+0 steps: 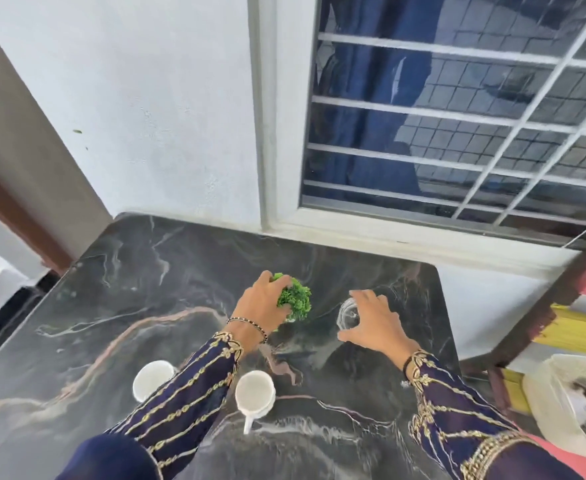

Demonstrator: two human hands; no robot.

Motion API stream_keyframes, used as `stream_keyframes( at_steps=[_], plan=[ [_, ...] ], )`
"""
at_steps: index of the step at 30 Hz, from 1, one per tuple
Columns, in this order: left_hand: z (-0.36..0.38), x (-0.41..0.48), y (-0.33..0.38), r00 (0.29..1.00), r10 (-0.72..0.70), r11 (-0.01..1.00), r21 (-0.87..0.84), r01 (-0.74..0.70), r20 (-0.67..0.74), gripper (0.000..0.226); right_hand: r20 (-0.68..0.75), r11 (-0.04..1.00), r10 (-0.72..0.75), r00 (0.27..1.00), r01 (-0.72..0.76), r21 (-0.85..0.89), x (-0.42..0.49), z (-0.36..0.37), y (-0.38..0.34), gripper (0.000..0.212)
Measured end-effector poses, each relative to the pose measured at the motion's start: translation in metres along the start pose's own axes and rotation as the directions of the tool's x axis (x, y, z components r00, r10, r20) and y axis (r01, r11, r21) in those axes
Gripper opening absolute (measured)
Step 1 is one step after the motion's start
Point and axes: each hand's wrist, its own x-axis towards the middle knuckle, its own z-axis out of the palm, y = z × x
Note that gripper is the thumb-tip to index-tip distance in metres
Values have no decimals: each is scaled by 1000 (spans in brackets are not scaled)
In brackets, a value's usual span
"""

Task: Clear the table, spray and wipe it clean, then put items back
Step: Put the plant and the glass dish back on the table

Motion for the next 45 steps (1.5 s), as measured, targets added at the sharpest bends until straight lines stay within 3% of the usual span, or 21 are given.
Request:
stream_keyframes(
  at_steps=[15, 19, 26, 32, 38, 45],
  plan=[
    [6, 17, -53, 996, -78, 997, -20, 78, -36, 41, 37, 983, 159, 987, -162, 84, 101, -26, 26, 99],
    [0, 15, -64, 994, -91, 995, -40, 89, -59, 40, 31, 989, 133, 991, -134, 65, 99, -24, 18, 102],
    [-20, 19, -93, 990, -115, 991, -80, 108, -87, 40, -15, 998, -61, 998, 61, -11, 84, -6, -54, 79],
    [-44, 26, -143, 984, -139, 987, -101, 128, -110, 41, 78, 925, -228, 971, 191, 328, 78, 29, -161, 71],
    [-75, 47, -209, 976, -154, 983, -122, 136, -154, 41, 164, 778, -283, 945, 126, 616, 97, 53, -271, 88],
    [-113, 85, -279, 981, -141, 985, -118, 125, -135, 45, 171, 659, -262, 950, 47, 750, 135, 58, -346, 97]
  ],
)
